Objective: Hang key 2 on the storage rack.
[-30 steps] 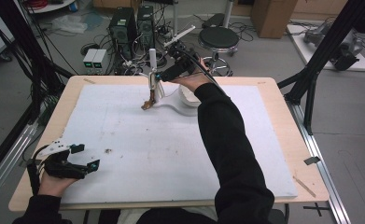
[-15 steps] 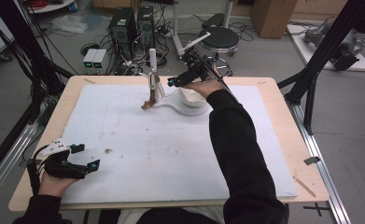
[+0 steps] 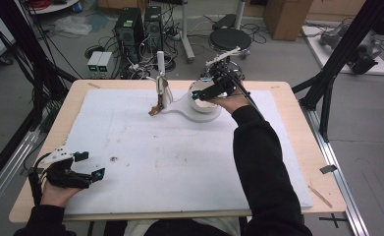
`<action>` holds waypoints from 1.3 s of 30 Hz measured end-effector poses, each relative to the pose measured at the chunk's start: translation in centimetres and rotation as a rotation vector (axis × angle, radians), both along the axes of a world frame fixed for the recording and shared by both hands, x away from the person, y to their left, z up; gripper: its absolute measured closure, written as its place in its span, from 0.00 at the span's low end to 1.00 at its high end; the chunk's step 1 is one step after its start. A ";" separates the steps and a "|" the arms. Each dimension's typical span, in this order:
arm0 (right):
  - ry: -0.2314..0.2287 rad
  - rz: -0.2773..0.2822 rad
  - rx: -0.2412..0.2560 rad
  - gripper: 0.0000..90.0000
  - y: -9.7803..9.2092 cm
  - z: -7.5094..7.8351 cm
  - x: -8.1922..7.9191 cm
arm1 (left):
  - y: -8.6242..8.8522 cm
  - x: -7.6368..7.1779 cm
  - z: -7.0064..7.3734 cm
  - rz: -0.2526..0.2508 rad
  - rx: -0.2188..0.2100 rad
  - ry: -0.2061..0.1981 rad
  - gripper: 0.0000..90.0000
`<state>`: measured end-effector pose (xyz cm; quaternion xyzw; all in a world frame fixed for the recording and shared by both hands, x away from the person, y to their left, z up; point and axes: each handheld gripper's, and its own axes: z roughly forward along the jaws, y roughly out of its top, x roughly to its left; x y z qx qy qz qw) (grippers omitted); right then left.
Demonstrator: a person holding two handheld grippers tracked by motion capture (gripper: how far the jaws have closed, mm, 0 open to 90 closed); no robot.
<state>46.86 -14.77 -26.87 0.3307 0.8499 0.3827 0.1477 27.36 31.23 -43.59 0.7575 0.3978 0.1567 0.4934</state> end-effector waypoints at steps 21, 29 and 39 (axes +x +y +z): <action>0.027 -0.093 0.063 0.00 -7.2 -4.1 -2.8 | 0.1 0.0 0.1 0.008 0.000 -0.003 0.02; 0.031 -0.122 0.042 0.00 -10.0 -6.3 -5.0 | 0.1 -0.1 0.1 0.011 -0.002 -0.004 0.02; 0.053 -0.148 0.014 0.00 -13.2 -9.3 -7.7 | 0.1 0.0 0.1 0.010 0.001 -0.004 0.02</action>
